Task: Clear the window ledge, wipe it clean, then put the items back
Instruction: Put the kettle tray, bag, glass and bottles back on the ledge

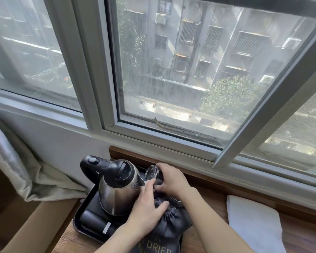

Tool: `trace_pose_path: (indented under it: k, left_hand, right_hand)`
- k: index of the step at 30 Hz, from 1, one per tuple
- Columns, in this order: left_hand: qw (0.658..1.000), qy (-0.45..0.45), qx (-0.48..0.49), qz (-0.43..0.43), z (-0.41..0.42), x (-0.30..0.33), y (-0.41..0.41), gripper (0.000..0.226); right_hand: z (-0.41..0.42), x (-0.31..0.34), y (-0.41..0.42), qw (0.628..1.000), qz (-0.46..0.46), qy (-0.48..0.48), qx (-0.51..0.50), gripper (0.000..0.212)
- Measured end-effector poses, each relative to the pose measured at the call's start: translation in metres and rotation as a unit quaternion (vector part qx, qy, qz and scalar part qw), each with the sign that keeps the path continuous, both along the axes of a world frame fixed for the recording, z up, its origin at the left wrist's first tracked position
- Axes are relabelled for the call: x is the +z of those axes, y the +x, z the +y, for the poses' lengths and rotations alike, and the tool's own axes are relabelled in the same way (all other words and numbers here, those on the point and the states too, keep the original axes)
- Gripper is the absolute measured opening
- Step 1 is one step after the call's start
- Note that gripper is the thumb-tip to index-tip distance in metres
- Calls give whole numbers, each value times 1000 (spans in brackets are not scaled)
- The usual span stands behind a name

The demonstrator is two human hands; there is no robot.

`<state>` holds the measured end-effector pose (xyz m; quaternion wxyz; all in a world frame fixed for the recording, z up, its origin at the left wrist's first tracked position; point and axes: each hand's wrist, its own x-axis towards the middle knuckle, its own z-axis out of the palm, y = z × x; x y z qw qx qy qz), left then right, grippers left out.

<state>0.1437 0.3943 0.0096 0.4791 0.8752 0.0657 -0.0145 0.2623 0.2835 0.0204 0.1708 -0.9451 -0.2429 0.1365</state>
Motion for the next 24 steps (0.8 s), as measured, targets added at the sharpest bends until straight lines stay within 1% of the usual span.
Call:
trace_pose_path:
  k: [2,4,7,10,14,17,20,24]
  left_hand:
    - [1000,-4,9,-28,-4,2,-1,78]
    - [999,-8,17,-44,-9,5,0,76]
    - [997,-29,40,-51,-12,8,7,80]
    - [996,-55,64,-15,-11,16,18,81]
    - [996,-45,73,-3,-14,17,32,72]
    - [997,-16,71,13,-14,13,39,67]
    - [998,10,60,33,-13,8,43,70]
    - [996,30,56,59,-14,5,48,75]
  right_hand:
    - [-6,5,-2,996,26,72,-54,63]
    - [-12,9,-4,985,49,135,-92,57]
    - [-21,13,-6,972,79,187,-121,60]
    - [-27,11,-10,966,90,208,-125,61]
    - [-26,2,-13,974,69,180,-123,58]
    - [-27,-3,-14,983,62,125,-118,58]
    - [-26,-8,-13,992,35,63,-101,59]
    - [-24,-11,-10,996,28,9,-87,56]
